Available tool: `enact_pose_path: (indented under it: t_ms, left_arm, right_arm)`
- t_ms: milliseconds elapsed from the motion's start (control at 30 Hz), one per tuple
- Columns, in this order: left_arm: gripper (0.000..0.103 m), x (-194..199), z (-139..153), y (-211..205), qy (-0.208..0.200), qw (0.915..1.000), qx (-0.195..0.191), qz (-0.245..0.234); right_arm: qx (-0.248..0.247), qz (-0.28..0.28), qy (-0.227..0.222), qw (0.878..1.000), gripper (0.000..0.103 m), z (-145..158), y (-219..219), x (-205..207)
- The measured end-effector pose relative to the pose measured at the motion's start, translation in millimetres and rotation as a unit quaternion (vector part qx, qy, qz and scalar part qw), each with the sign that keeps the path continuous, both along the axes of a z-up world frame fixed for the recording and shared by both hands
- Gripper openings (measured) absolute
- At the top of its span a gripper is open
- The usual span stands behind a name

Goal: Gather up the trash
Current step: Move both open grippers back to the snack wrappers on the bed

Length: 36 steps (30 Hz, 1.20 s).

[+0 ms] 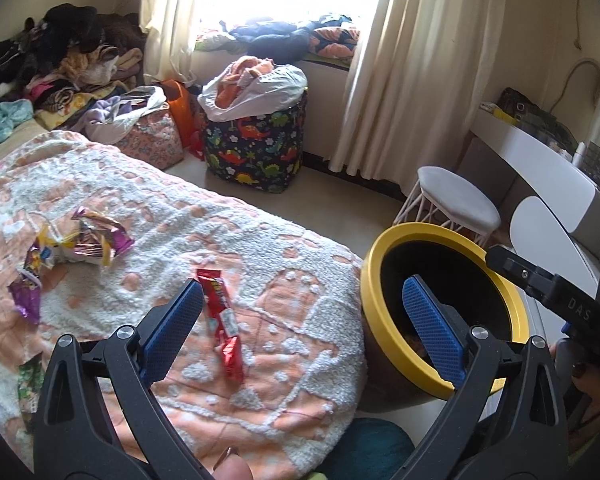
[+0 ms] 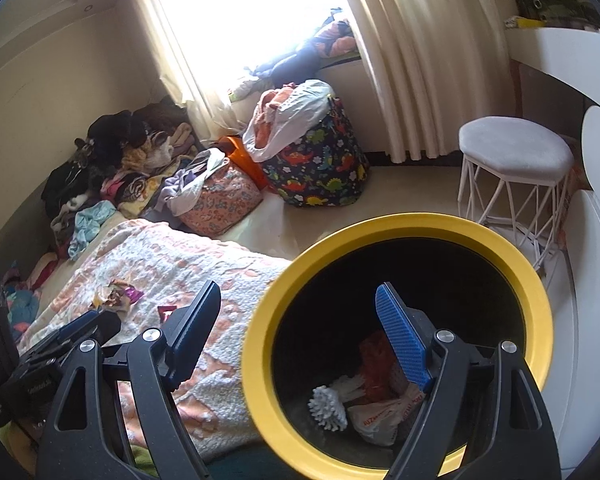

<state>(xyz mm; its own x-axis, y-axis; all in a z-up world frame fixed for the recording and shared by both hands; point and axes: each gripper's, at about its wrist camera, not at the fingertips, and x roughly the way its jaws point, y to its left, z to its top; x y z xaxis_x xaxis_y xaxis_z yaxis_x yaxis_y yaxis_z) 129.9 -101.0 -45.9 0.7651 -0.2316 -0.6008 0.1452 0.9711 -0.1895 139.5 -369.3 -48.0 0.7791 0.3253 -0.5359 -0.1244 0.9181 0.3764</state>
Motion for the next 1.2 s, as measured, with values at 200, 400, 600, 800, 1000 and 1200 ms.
enact_pose_path:
  t_ms: [200,400,600,800,1000,1200]
  left_arm:
    - [0.092,-1.9,4.2,21.0,-0.004,0.9997,-0.010,0.024]
    - [0.092,-2.6,5.1,41.7,-0.005,0.9987,-0.017,0.047]
    - [0.092,-3.1,4.6,62.9,-0.007,0.9971,-0.023,0.072]
    - [0.092,-1.8,1.8,85.9,-0.005,0.9950,-0.032,0.095]
    - [0.092,0.6,-2.5,108.3,0.000,0.9921,-0.049,0.116]
    - [0.092,4.8,-11.2,131.0,0.006,0.9883,-0.063,0.139]
  right_arm:
    - [-0.007,0.025,-0.008,1.000,0.077,5.2,20.6,-2.7]
    - [-0.012,0.050,-0.016,0.999,0.078,9.0,42.8,-7.5]
    - [-0.021,0.072,-0.021,0.997,0.079,9.4,68.4,-13.2]
    - [-0.031,0.095,-0.020,0.995,0.079,7.2,86.4,-17.5]
    - [-0.047,0.120,-0.017,0.992,0.079,3.7,109.3,-22.7]
    - [-0.063,0.145,-0.013,0.987,0.079,-0.9,132.1,-25.9]
